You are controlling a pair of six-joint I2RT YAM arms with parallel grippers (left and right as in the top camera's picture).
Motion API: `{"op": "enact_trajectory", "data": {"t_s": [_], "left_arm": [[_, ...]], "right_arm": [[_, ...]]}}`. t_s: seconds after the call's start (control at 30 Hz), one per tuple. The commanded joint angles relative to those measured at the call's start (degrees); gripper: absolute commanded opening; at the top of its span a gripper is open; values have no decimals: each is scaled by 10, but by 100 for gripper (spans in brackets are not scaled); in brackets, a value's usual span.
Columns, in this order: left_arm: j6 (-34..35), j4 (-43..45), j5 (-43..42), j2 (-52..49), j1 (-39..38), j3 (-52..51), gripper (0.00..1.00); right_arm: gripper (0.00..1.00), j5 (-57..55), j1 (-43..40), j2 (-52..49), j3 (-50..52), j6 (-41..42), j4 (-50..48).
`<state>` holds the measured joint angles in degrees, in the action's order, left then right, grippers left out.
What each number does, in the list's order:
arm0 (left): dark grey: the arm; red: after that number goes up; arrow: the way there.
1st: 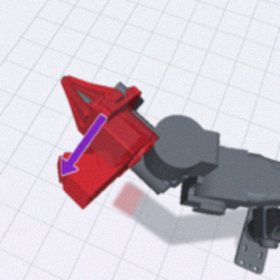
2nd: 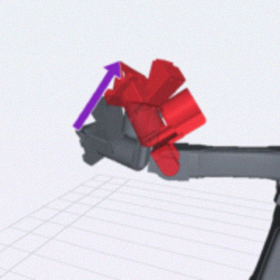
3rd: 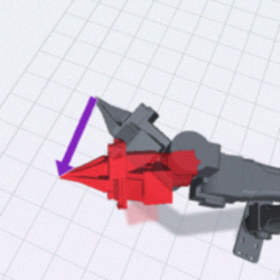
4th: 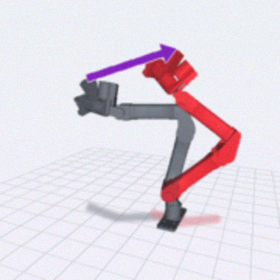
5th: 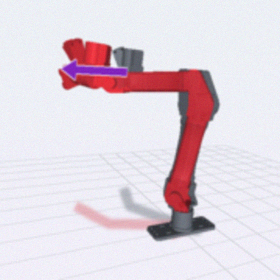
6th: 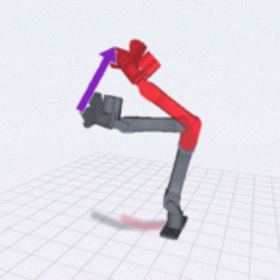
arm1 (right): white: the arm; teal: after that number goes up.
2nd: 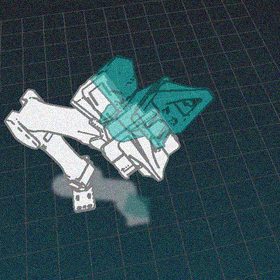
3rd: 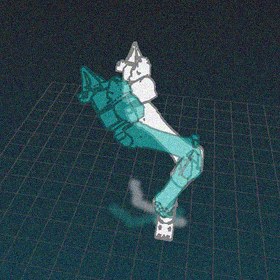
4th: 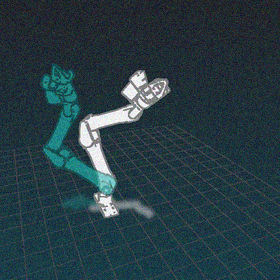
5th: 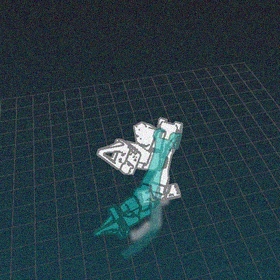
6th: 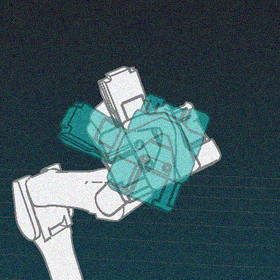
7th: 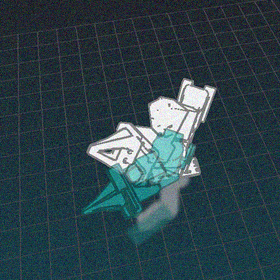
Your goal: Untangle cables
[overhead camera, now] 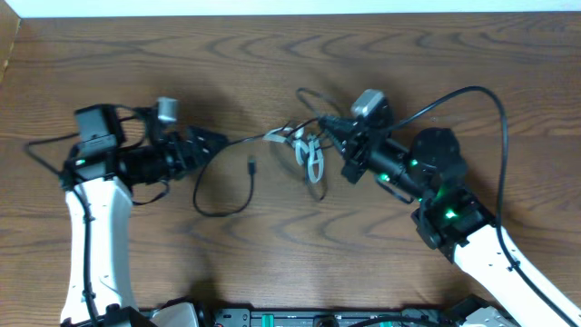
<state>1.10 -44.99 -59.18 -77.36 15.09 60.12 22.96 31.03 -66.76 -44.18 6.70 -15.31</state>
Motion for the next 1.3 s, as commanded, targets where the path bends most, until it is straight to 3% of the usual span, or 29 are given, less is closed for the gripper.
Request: {"op": "enact_trajectory", "data": {"t_s": [0.0,0.17,0.27,0.4,0.43,0.53,0.6,0.87,1.27], "left_arm": [[-93,-2,-41,4,-56,-3,79],[-92,-4,113,4,-132,-3,68],[-92,-1,152,4,-162,-3,60],[-92,12,175,3,-193,-3,60],[-92,15,184,3,-200,-3,61],[-93,30,214,3,-220,-3,88],[-96,42,236,3,-232,-3,94],[-118,90,293,2,-258,-3,96],[-118,100,279,-55,-260,-3,96]], "right_arm": [[1,-26,8,-8,-10,-17,9],[1,-87,6,-11,-10,-17,59],[1,-84,7,-11,-10,-16,60],[1,-66,18,-11,-10,-13,31],[1,-58,22,-11,-10,-11,21],[1,-54,35,-10,-10,-9,-3],[1,-54,43,-10,-10,-9,-11],[1,-43,53,3,-10,-9,-19],[1,-66,53,91,-10,-11,-22]]}}
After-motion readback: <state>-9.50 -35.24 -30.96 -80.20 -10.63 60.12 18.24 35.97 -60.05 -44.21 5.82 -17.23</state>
